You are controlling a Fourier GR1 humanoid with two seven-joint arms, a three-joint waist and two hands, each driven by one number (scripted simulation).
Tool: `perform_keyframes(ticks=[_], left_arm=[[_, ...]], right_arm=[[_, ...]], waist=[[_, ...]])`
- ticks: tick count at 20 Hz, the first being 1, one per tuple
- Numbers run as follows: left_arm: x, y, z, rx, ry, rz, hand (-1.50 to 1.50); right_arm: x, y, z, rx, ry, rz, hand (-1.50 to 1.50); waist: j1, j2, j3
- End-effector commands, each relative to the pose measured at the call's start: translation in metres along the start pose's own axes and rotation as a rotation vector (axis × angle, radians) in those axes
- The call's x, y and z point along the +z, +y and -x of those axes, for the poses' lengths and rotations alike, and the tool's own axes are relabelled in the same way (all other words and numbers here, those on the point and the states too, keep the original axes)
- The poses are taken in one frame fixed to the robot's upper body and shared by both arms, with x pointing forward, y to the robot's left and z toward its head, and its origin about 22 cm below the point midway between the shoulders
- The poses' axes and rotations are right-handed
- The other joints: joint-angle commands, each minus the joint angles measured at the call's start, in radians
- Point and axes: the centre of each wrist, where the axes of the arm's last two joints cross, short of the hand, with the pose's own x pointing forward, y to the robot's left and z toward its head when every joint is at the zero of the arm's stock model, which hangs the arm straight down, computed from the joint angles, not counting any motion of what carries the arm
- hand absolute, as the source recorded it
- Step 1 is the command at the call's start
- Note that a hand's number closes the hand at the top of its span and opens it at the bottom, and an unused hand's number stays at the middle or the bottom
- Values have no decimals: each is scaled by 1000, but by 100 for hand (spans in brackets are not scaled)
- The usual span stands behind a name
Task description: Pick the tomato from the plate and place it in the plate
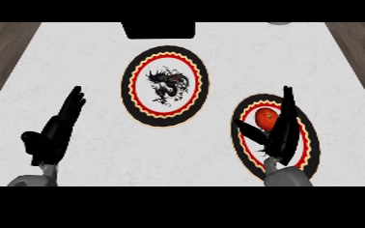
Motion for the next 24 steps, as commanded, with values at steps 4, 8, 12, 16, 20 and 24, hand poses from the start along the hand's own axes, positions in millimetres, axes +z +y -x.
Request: perform_keyframes(ticks=[4, 8, 12, 16, 20, 24], left_arm=[[1, -9, 2, 14, 3, 0, 0], [5, 0, 2, 3, 4, -11, 0], [-3, -3, 5, -2, 3, -1, 0], [-5, 1, 2, 16, -9, 13, 0], [-9, -9, -1, 16, 1, 29, 0], [-16, -3, -3, 4, -6, 15, 0]], right_arm=[[1, -21, -11, 275, 194, -203, -150], [-1, -41, -54, 311, 277, -239, -150], [0, -45, -73, 381, 349, -283, -150], [-5, -55, -78, 416, 395, -284, -150], [-19, -44, -60, 490, 457, -339, -150], [5, -47, -58, 467, 453, -373, -150]], waist=[[-2, -3, 0], [9, 1, 4], [12, 5, 4], [16, 6, 5], [19, 8, 5], [15, 7, 6]])
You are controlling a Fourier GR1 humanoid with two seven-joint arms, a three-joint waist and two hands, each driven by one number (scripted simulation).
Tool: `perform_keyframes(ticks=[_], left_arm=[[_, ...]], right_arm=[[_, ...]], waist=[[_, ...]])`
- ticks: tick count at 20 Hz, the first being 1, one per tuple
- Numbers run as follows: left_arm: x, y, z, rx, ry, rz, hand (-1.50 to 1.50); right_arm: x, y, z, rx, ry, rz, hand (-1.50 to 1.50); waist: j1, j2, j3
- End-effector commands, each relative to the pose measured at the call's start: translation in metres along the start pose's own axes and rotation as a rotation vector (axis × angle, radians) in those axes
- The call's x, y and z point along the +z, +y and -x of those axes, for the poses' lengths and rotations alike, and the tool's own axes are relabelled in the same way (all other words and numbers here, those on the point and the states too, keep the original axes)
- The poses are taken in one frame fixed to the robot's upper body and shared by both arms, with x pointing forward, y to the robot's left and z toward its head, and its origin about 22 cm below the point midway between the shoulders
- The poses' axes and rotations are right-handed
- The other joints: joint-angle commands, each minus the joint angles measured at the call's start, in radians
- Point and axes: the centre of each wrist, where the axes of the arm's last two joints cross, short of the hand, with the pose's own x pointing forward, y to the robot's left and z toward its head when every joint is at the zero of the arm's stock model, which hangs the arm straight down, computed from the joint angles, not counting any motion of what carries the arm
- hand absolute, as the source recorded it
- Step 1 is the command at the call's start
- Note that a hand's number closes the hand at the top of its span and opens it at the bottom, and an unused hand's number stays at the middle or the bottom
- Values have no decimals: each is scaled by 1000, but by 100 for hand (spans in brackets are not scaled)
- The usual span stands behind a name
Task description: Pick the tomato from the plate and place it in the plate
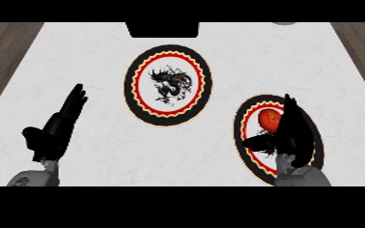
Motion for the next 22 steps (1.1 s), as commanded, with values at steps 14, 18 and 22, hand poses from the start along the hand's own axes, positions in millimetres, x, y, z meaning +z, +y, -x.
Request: perform_keyframes(ticks=[14, 18, 22], left_arm=[[-5, -8, 4, 7, -9, 9, 0], [2, -8, 4, -9, 9, 4, 0], [-6, -1, 9, 7, -3, 1, 0]], right_arm=[[-51, 30, -14, 99, 165, -40, -150], [-54, 32, 30, 114, 77, -149, 150], [-57, 42, 23, 94, 37, -96, 150]], waist=[[5, 1, 1], [1, 0, 1], [2, 1, 1]])
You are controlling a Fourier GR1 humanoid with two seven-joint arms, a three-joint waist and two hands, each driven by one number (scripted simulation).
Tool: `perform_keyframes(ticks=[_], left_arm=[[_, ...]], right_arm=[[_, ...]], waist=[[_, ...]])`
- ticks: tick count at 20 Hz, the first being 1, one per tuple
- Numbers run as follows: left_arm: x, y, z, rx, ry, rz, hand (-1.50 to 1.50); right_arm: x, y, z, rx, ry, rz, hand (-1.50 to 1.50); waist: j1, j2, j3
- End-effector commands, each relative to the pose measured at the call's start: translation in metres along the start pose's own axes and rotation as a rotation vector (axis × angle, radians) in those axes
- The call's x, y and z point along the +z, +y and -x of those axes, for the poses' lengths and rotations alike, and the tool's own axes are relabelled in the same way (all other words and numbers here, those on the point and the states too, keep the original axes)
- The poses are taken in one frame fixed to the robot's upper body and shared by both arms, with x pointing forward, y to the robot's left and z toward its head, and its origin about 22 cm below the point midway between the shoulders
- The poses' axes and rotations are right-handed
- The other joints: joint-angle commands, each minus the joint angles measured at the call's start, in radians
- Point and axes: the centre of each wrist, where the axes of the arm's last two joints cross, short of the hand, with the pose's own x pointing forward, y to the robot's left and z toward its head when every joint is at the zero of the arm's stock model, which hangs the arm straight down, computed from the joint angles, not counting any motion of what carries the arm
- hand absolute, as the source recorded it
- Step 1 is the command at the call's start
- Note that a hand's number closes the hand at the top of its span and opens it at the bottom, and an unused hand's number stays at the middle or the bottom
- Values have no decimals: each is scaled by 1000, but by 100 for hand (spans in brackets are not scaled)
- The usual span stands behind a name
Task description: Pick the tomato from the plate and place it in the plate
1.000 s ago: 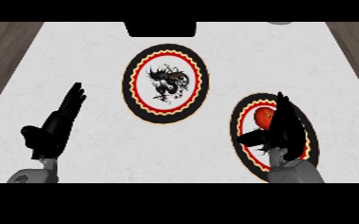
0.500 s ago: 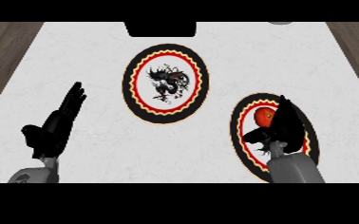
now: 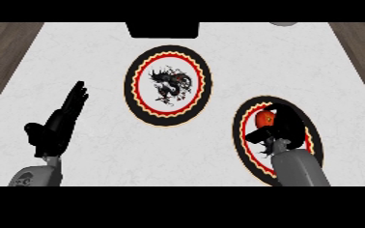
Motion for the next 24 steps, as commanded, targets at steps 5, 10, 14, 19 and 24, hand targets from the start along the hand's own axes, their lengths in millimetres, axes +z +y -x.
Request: perform_keyframes(ticks=[5, 10, 14, 19, 24], left_arm=[[-19, -8, -2, 5, -7, -9, 0], [13, -12, 4, -2, 5, -3, 0], [12, -9, 0, -3, 9, -15, 0], [16, 2, 0, -4, -1, -30, 0], [10, -6, 7, -2, -7, -17, 0]], right_arm=[[-7, 18, -7, 21, -75, 17, 150], [36, 35, 10, 78, -183, 133, 150], [94, 42, 52, 106, -253, 120, 150], [143, 18, 59, 41, -341, 228, 150], [190, -12, 50, 29, -417, 319, 150]], waist=[[0, 7, 7], [-3, 2, 6], [-20, -4, 6], [-9, 2, 6], [-11, 3, 6]])
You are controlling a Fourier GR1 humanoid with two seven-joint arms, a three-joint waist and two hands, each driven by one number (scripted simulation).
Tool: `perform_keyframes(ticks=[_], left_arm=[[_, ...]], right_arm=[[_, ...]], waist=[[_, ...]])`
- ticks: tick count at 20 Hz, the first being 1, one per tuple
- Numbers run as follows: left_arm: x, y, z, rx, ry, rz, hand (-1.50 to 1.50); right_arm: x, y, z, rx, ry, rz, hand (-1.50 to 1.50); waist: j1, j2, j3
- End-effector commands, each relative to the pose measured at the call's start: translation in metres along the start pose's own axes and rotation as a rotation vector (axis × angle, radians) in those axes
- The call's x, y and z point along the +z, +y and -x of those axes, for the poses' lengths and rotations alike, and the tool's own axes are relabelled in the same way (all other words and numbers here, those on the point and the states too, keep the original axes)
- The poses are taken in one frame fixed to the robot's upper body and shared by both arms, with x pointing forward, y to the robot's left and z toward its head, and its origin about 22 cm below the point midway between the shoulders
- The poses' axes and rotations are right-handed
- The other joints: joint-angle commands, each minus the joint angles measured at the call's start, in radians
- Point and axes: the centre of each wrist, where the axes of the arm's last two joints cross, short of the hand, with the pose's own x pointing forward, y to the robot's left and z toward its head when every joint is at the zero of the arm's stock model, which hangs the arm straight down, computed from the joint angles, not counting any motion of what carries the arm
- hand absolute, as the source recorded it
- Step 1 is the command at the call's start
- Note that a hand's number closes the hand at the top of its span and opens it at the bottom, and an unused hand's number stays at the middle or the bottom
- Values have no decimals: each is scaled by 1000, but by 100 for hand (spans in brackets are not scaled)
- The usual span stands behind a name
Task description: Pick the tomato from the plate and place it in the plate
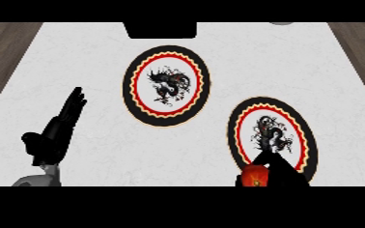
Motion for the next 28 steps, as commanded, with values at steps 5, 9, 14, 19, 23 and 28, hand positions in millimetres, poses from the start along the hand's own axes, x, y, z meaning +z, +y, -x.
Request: perform_keyframes(ticks=[5, 9, 14, 19, 23, 28], left_arm=[[8, -4, 4, 7, 11, 6, 0], [-10, -3, -12, -14, -10, 10, 0], [-14, -5, -4, -17, -12, 0, 0], [11, -8, 1, -2, -7, 21, 0], [-6, -17, -5, 12, -11, 34, 0], [-16, -6, -12, -10, -1, 29, 0]], right_arm=[[35, -61, -47, -40, -86, 220, 150], [39, -70, -71, -76, -168, 332, 150], [43, -78, -101, -80, -218, 311, 150], [-6, -84, -136, -114, -211, 305, 150], [-29, -65, -166, -118, -233, 222, 150], [-48, -48, -196, -147, -258, 159, 150]], waist=[[11, 2, 1], [12, 4, 1], [14, 5, 1], [29, 6, 1], [31, 8, 1], [38, 9, 2]])
